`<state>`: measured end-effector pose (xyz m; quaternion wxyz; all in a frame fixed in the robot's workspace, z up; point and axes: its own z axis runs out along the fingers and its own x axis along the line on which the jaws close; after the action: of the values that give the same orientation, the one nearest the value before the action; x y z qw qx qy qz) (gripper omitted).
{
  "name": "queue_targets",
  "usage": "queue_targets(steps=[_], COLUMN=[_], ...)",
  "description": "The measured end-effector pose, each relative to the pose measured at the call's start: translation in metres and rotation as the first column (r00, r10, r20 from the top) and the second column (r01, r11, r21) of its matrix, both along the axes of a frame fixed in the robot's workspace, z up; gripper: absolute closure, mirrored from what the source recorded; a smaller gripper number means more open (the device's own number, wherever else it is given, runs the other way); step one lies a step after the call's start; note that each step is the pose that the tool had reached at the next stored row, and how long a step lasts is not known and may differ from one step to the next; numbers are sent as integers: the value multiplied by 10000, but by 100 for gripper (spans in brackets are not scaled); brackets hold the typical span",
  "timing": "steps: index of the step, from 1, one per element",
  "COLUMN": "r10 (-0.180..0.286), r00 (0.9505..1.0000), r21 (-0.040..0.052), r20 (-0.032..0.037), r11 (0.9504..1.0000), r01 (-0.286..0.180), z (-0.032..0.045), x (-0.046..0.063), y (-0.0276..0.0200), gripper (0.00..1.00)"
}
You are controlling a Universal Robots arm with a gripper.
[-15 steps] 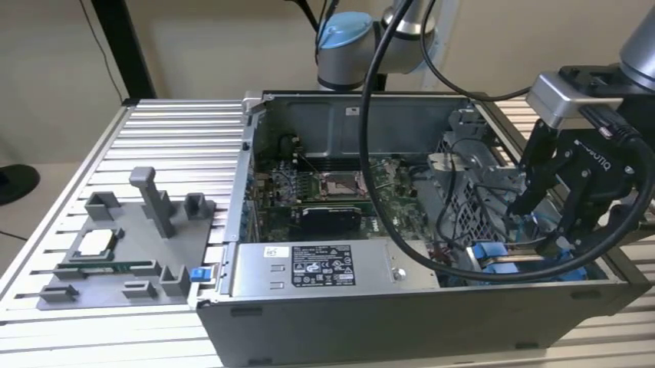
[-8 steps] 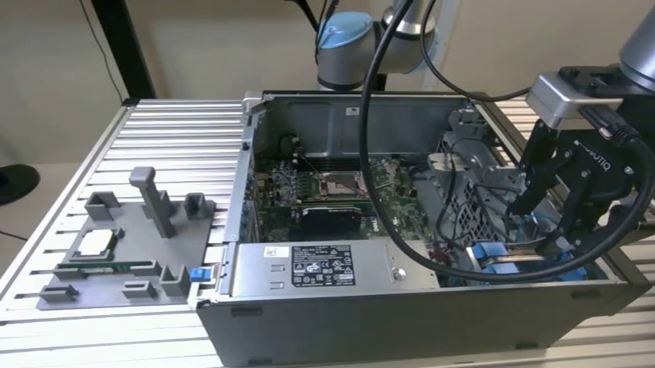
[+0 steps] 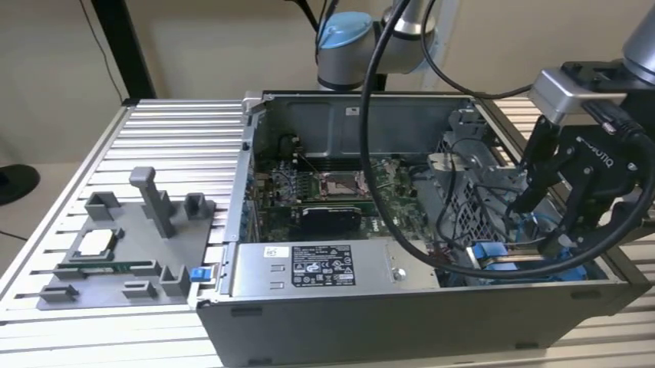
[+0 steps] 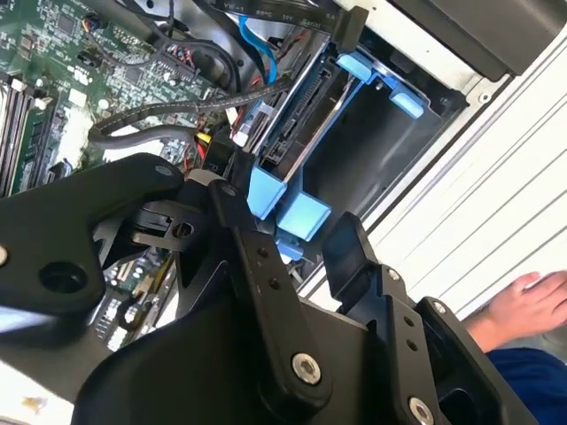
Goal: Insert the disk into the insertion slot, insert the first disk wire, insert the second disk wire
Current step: 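Insert the disk into the insertion slot, then insert the first disk wire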
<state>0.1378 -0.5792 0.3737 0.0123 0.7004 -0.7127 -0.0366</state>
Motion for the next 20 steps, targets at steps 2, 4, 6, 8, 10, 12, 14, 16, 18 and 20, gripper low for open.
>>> queue_targets(steps=[2,4,6,8,10,12,14,16,18,20], r10=[0,0,1,1,2,70,175,284,333,341], r00=[10000,10000,10000,10000,10000,10000,9998,9993,9986,9981], r21=[-2,-3,-2,0,-3,-2,-3,-6,-11,26], r20=[0,0,0,0,2,31,113,234,416,512], r11=[10000,10000,10000,10000,10000,10000,9998,9996,9994,9994], r01=[0,0,-1,-1,-2,-70,-175,-284,-333,-343], z=[91,182,241,260,262,255,245,232,222,213], x=[0,0,0,0,0,1,0,0,-5,-23], y=[0,0,1,6,14,49,89,124,149,166], gripper=[0,0,0,0,0,0,0,0,0,0])
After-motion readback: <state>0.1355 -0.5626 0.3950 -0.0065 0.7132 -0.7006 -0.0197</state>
